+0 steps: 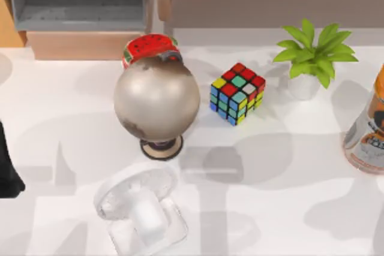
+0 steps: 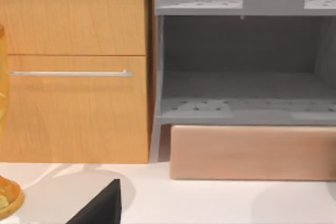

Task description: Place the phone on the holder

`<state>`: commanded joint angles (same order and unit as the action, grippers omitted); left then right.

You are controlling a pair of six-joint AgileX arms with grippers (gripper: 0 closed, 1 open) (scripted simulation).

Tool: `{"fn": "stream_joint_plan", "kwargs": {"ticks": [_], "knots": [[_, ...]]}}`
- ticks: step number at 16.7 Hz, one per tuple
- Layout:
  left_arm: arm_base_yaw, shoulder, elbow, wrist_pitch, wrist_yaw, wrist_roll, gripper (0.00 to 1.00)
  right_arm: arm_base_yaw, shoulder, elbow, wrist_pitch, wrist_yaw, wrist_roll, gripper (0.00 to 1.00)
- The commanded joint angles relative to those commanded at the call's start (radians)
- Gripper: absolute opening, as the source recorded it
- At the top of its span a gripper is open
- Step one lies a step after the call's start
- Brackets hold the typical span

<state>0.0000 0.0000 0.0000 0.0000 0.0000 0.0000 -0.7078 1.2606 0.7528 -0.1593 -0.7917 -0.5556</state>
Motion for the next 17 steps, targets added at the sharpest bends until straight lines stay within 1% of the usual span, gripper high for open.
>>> {"fn": "stream_joint_plan", "kwargs": {"ticks": [2,5,10,17], "knots": [[0.000,0.000,0.000,0.000,0.000,0.000,1.00,0.023,0.035,-0.002,0.061,0.025,0.030,0.00],[0.000,0.000,0.000,0.000,0.000,0.000,1.00,0.044,0.105,0.010,0.121,0.012,0.067,0.00],[0.000,0.000,0.000,0.000,0.000,0.000,1.00,0.047,0.123,0.014,0.135,0.002,0.072,0.00],[0.000,0.000,0.000,0.000,0.000,0.000,1.00,0.047,0.123,0.014,0.135,0.002,0.072,0.53]]}}
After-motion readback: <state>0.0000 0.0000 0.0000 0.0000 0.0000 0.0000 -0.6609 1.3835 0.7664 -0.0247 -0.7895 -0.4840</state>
